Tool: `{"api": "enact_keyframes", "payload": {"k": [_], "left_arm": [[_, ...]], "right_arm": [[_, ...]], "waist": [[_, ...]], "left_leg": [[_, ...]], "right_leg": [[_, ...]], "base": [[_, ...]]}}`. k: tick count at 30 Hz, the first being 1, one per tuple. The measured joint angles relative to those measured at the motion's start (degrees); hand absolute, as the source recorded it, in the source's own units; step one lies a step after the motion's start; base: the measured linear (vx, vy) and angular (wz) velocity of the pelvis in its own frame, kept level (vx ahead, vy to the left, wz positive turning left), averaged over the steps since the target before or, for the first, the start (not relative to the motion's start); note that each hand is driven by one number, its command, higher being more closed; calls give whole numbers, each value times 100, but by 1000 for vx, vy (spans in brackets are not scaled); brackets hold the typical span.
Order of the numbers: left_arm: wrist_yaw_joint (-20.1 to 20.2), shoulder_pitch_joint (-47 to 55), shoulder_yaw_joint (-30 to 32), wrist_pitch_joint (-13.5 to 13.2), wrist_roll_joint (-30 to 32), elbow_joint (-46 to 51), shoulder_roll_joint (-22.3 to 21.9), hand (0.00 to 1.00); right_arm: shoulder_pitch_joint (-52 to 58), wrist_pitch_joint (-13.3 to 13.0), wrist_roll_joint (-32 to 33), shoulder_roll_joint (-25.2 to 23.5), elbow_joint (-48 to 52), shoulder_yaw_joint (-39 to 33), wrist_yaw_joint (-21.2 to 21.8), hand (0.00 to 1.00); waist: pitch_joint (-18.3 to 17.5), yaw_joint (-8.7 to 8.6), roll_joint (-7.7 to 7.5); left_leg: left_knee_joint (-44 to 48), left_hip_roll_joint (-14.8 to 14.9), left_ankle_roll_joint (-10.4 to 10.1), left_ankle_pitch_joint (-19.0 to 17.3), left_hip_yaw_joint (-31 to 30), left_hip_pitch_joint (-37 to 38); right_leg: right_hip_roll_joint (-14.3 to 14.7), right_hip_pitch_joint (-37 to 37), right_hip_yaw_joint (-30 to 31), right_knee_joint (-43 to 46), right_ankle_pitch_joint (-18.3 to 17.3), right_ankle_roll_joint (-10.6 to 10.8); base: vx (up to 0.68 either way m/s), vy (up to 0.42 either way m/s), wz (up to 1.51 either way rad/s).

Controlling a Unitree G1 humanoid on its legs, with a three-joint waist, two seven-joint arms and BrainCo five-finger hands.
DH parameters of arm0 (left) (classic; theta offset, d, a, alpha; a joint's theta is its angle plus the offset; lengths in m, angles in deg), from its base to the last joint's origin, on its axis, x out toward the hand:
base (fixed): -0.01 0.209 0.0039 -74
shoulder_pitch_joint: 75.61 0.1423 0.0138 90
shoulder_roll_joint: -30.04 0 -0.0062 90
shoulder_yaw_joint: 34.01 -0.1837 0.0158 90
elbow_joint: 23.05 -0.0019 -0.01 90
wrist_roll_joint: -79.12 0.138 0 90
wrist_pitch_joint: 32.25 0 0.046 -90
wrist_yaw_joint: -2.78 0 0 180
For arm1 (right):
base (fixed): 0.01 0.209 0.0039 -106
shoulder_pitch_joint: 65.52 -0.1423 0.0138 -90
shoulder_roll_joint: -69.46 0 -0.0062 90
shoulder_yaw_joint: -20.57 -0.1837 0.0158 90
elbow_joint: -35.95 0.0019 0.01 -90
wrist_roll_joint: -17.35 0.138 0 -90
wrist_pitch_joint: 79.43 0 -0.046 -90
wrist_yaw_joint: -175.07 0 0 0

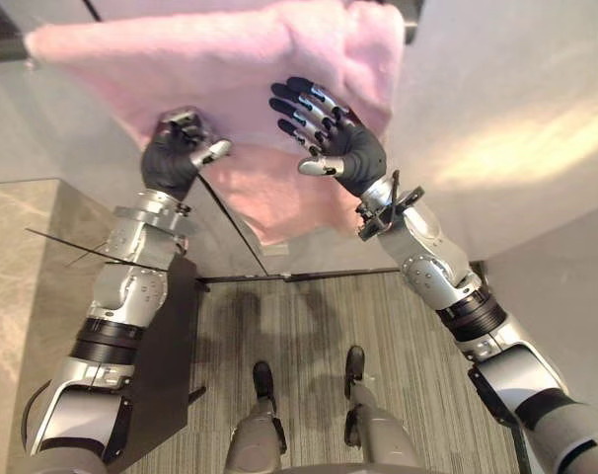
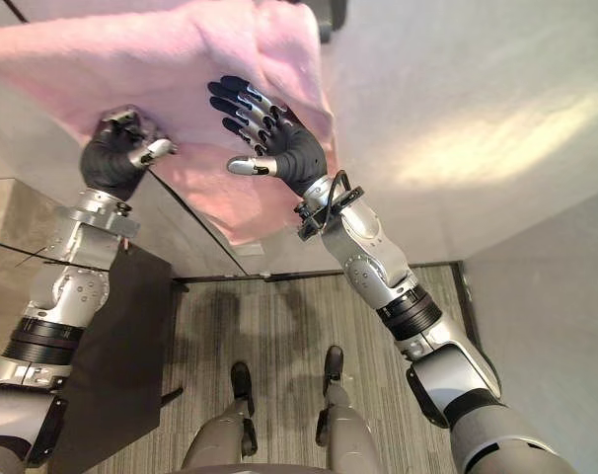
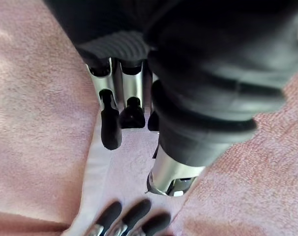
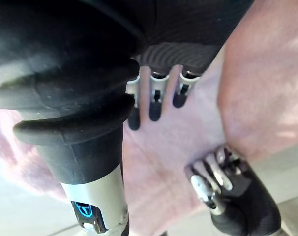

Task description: Organize washtable

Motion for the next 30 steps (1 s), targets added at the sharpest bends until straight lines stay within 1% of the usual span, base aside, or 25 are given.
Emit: {"api": "enact_keyframes", "payload": {"k": [4,7,9,10,13,14,17,18,22,24,25,26,27,29,30], "left_arm": [[-5,142,486,-4,49,-396,-32,0],[-39,227,639,24,99,-848,-143,0],[-96,394,836,67,101,-1090,-223,0],[-171,466,879,104,101,-1209,-234,0],[-284,622,1089,131,102,-1299,-303,0],[-311,708,1272,130,103,-1302,-399,0],[-483,1065,1857,123,105,-1333,-551,0],[-534,1122,2023,116,109,-1334,-595,0],[-560,1424,2655,96,154,-1322,-749,0],[-585,1542,2948,85,164,-1271,-886,0],[-656,1640,3168,79,188,-1164,-1027,0],[-673,1714,3292,59,232,-1084,-1099,0],[-678,1890,3523,15,280,-942,-1165,0],[-652,2113,3647,2,346,-828,-1203,0],[-830,2147,4061,-30,389,-691,-1510,0]], "right_arm": [[421,-5,97,-202,-7,-300,0,0],[839,-8,166,-213,-7,-532,-13,0],[1040,-9,164,-230,-7,-663,-23,0],[1145,-25,164,-255,-7,-782,-31,0],[1352,-43,161,-272,-7,-990,-125,0],[1495,-48,158,-294,-7,-1108,-151,0],[1847,-50,141,-393,-7,-1324,-240,0],[1925,-50,125,-398,-7,-1422,-250,0],[2319,-50,-105,-520,16,-2038,-287,0],[2542,-53,-248,-523,97,-2392,-388,0],[2714,-53,-310,-532,175,-2689,-438,0],[2809,-54,-340,-532,233,-2841,-479,0],[2929,-61,-440,-531,318,-3104,-536,0],[2980,-67,-587,-525,345,-3429,-648,0],[3188,-173,-767,-459,536,-4081,-910,0]], "waist": [[47,-18,-102],[49,-48,-107],[60,-152,-128],[63,-175,-143],[65,-172,-180],[64,-170,-187],[63,-148,-190],[63,-140,-191],[63,-118,-189],[62,-99,-188],[57,-99,-173],[53,-104,-162],[53,-100,-161],[38,-106,-130],[-205,-139,260]], "left_leg": [[-36,121,-101,63,221,75],[-38,182,-132,83,240,101],[-38,207,-137,86,225,101],[-37,214,-140,89,227,106],[-36,217,-140,89,217,107],[-35,217,-139,88,195,117],[-1,235,-120,98,132,218],[0,238,-125,88,114,225],[5,239,-127,40,18,320],[5,229,-115,16,-39,373],[3,212,-89,-1,-103,391],[2,210,-77,-10,-117,395],[1,211,-82,-32,-133,411],[0,216,-90,-38,-159,432],[-6,232,-78,-13,-326,574]], "right_leg": [[86,-53,23,20,-3,1],[144,-59,12,21,-4,3],[154,-60,-58,22,-3,3],[157,-60,-70,22,-1,4],[152,-54,-108,22,23,27],[138,-22,-189,22,87,53],[146,101,-262,21,139,-38],[145,121,-290,21,139,-38],[135,276,-373,19,135,-40],[121,361,-397,12,104,-48],[96,417,-511,15,33,-48],[90,443,-543,7,-14,-13],[88,475,-552,-3,-54,-26],[86,517,-614,-3,-78,-47],[78,773,-803,2,-181,-35]], "base": [[-87,-23,-32],[-64,-9,-16],[-44,11,-4],[0,0,0],[-15,41,3],[24,64,15],[41,58,9],[48,72,12],[29,82,11],[10,90,15],[-2,66,22],[-7,58,24],[-4,50,16],[30,65,23],[77,78,38]]}}
